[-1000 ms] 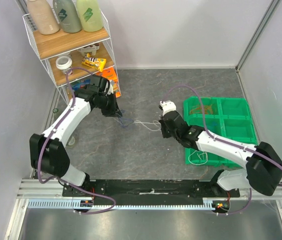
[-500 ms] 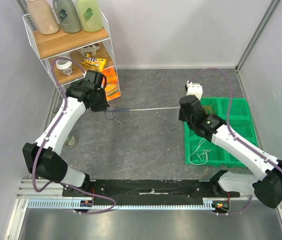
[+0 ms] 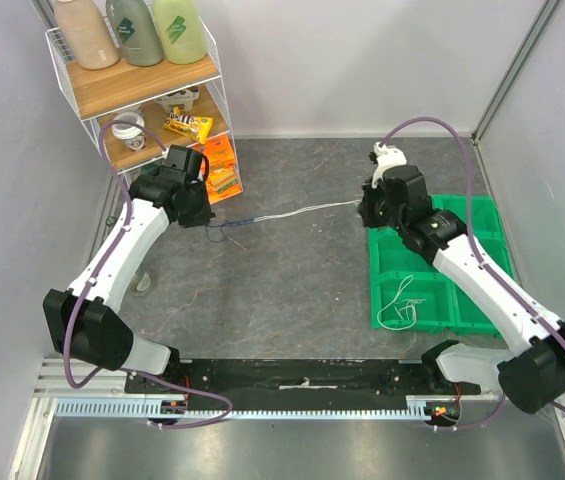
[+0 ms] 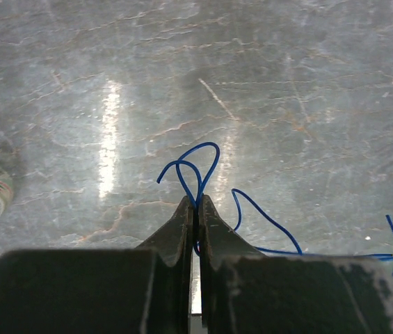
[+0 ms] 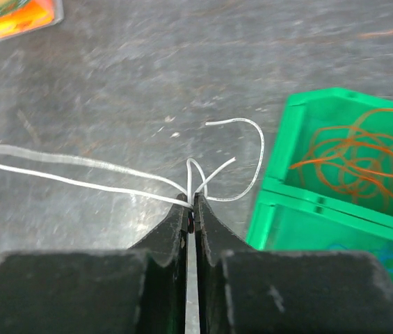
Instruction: Untangle the cables
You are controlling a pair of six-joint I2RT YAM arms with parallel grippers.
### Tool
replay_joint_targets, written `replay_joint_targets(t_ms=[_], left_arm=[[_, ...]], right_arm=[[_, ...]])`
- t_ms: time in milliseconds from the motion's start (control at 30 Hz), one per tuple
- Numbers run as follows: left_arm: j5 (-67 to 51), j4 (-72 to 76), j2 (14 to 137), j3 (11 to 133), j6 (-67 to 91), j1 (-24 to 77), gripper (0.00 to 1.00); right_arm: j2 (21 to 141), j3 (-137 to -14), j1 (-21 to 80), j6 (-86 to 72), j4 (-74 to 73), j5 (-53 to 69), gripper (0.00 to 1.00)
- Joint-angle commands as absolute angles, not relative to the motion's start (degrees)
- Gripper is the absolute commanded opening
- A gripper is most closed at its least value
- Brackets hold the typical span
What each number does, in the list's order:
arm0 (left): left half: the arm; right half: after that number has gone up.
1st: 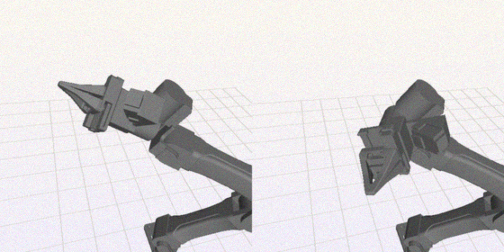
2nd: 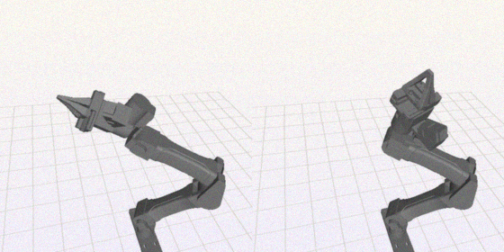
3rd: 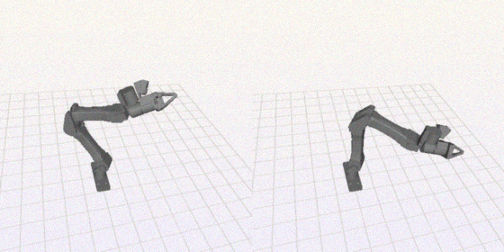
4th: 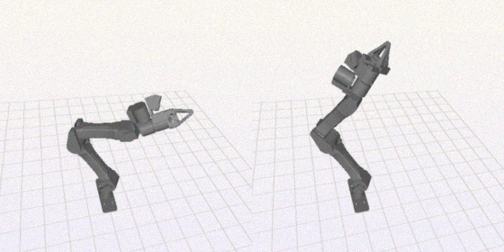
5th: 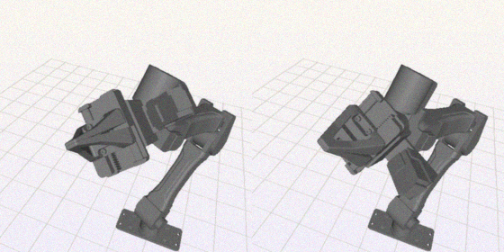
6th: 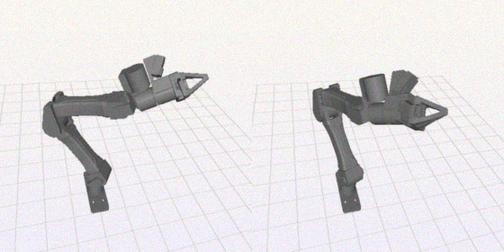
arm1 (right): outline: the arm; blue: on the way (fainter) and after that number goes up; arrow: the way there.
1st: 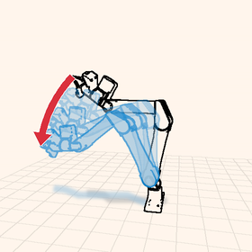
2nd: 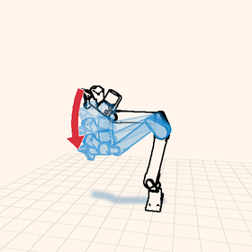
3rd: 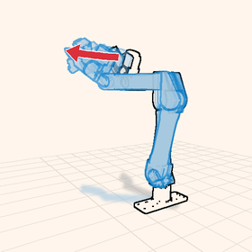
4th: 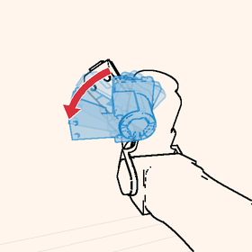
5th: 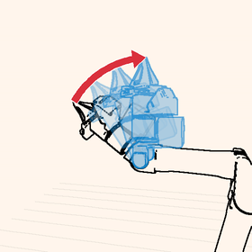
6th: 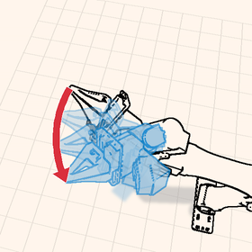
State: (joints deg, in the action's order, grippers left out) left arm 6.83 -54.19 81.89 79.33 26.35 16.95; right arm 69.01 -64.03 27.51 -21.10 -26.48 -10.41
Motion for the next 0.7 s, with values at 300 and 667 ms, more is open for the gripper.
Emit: replay_joint_targets(t_ms=[300, 667], left_arm=[[0.27, -53.97, 78.40, 77.26, 22.32, 15.03, 0.02], [-3.96, -52.64, 77.26, 75.24, 22.76, 14.85, 0.02]], right_arm=[[84.10, -56.76, 34.34, -13.12, -26.80, 14.33, 0.55], [99.92, -73.37, 44.73, -9.58, -13.11, 16.69, 0.78]])
